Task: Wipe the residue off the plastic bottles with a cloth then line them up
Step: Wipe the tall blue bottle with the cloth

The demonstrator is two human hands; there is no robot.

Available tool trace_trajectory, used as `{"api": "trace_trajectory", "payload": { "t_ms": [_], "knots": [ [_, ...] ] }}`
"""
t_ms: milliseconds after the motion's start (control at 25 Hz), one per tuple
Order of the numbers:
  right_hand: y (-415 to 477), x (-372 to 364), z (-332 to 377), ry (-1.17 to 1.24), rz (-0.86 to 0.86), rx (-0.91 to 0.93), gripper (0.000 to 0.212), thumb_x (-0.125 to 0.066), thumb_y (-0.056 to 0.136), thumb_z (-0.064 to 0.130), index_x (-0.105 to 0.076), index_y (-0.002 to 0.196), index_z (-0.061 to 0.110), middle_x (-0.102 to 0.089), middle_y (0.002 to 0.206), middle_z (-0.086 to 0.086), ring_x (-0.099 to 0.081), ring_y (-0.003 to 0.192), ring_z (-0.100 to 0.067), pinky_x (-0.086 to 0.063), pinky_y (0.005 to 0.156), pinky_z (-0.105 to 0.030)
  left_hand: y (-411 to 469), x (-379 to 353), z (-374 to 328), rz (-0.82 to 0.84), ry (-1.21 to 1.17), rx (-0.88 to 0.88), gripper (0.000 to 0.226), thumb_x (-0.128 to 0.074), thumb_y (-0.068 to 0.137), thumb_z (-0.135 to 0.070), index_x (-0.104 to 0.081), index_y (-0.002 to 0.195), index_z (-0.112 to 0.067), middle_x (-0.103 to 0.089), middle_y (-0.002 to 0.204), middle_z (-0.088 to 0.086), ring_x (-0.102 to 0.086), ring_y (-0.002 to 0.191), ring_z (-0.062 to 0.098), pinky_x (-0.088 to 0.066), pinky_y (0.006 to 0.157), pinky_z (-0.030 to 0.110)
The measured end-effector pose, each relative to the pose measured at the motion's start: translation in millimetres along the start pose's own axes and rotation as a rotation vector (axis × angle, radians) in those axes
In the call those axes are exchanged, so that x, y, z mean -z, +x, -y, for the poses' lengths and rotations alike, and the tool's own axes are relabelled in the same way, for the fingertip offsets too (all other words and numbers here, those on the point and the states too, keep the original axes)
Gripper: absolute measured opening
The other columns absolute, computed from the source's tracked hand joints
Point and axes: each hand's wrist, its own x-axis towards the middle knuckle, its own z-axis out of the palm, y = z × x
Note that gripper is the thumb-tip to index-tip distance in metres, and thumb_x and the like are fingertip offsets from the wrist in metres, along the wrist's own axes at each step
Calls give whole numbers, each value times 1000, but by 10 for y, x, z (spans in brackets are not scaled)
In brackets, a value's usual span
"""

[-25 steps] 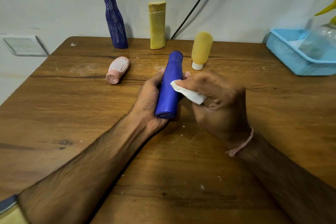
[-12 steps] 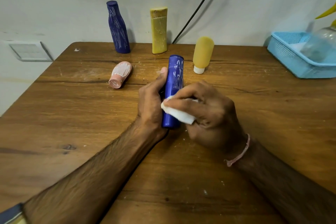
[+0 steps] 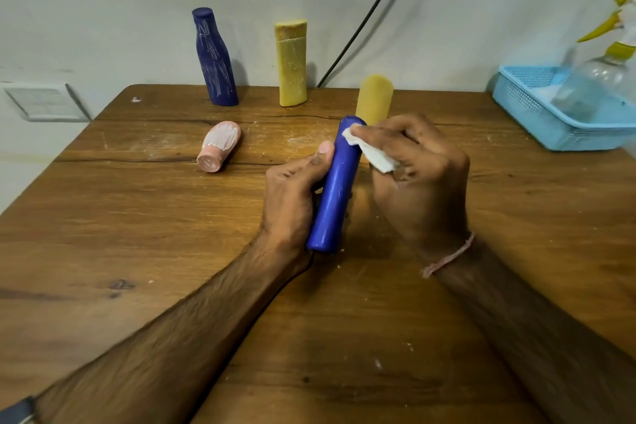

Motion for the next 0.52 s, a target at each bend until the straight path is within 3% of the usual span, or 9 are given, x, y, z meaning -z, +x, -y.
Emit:
{"api": "trace_trajectory", "payload": {
  "t_ms": [80,240,400,520],
  "knots": [
    [-41,43,10,-13,49,46,19,-74,88,1,-78,107,1,-72,97,-15,-69,89,-23,-56,82,-27,-5,11,-12,-10,-11,5,41,-60,99,-32,-66,94,9,-60,70,24,-57,53,28,-49,51,30],
    [-22,19,33,13,87,110,20,-75,89,1,-77,109,1,-73,103,-15,-70,95,-27,-57,83,-38,-1,25,-20,110,-95,43,44,-58,100,-39,-66,109,4,-58,94,25,-55,73,33,-47,66,37],
    [25,64,-36,-52,99,78,22,-74,89,3,-76,111,1,-73,104,-15,-68,97,-23,-56,86,-28,-1,37,-18,253,-89,36,34,-61,93,-33,-69,108,-4,-62,92,19,-60,76,26,-52,63,34],
    [56,96,-79,-101,10,-29,22,-72,89,3,-77,110,4,-71,97,-14,-65,88,-19,-54,77,-24,-27,-14,-8,266,-77,52,36,-61,89,-26,-67,112,2,-62,96,20,-65,76,22,-55,60,29]
  ]
}}
